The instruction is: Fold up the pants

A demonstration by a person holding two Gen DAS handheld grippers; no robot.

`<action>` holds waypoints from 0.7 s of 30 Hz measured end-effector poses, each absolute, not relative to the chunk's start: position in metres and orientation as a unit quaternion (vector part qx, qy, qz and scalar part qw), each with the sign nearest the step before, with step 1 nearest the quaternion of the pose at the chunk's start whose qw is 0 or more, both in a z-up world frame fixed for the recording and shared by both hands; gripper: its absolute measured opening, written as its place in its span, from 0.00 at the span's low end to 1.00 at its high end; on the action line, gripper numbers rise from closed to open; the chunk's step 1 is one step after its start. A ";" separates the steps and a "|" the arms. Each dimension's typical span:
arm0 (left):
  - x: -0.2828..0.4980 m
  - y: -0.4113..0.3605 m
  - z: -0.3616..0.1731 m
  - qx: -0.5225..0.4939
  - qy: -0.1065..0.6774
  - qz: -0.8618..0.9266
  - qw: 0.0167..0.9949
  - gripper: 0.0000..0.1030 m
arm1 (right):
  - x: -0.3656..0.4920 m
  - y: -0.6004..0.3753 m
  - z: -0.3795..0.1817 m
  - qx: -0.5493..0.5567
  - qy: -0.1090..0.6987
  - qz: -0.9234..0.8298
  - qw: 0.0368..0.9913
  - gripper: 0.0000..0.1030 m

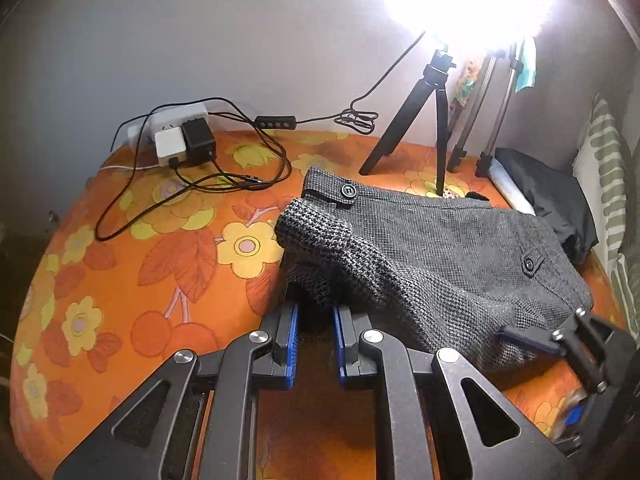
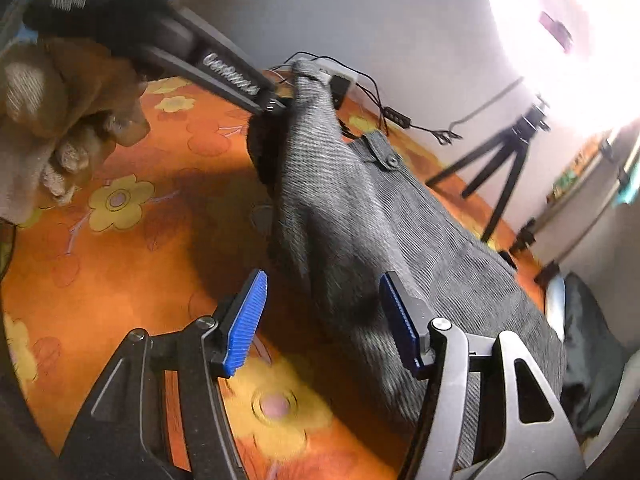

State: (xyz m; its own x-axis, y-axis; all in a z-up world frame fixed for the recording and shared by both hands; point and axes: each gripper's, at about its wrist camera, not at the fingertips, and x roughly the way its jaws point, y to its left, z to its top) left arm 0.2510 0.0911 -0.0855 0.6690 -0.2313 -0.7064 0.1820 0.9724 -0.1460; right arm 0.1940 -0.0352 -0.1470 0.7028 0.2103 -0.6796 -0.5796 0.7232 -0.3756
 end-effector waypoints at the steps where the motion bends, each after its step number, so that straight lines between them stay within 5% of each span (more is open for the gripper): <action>1: 0.252 0.091 -0.086 -0.033 0.391 -0.114 0.913 0.12 | 0.196 -0.030 -0.151 -0.304 0.308 0.223 0.873 0.59; 6: 0.255 0.091 -0.086 -0.037 0.391 -0.119 0.912 0.12 | 0.202 -0.018 -0.160 -0.340 0.286 0.186 0.876 0.59; 7: 0.254 0.091 -0.086 -0.038 0.391 -0.120 0.912 0.12 | 0.204 -0.020 -0.159 -0.334 0.288 0.186 0.878 0.49; 8: 0.253 0.092 -0.085 -0.038 0.391 -0.121 0.912 0.12 | 0.206 -0.022 -0.158 -0.328 0.292 0.190 0.878 0.28; 10: 0.248 0.093 -0.084 -0.029 0.391 -0.124 0.911 0.12 | 0.210 -0.027 -0.153 -0.311 0.310 0.202 0.876 0.13; 12: 0.242 0.096 -0.084 -0.020 0.395 -0.127 0.910 0.13 | 0.209 -0.036 -0.143 -0.289 0.318 0.224 0.875 0.11; 16: 0.222 0.118 -0.082 -0.021 0.406 -0.131 0.904 0.29 | 0.200 -0.049 -0.125 -0.259 0.337 0.278 0.861 0.10; 21: 0.205 0.162 -0.071 -0.034 0.397 -0.080 0.914 0.29 | 0.191 -0.071 -0.120 -0.218 0.399 0.345 0.821 0.18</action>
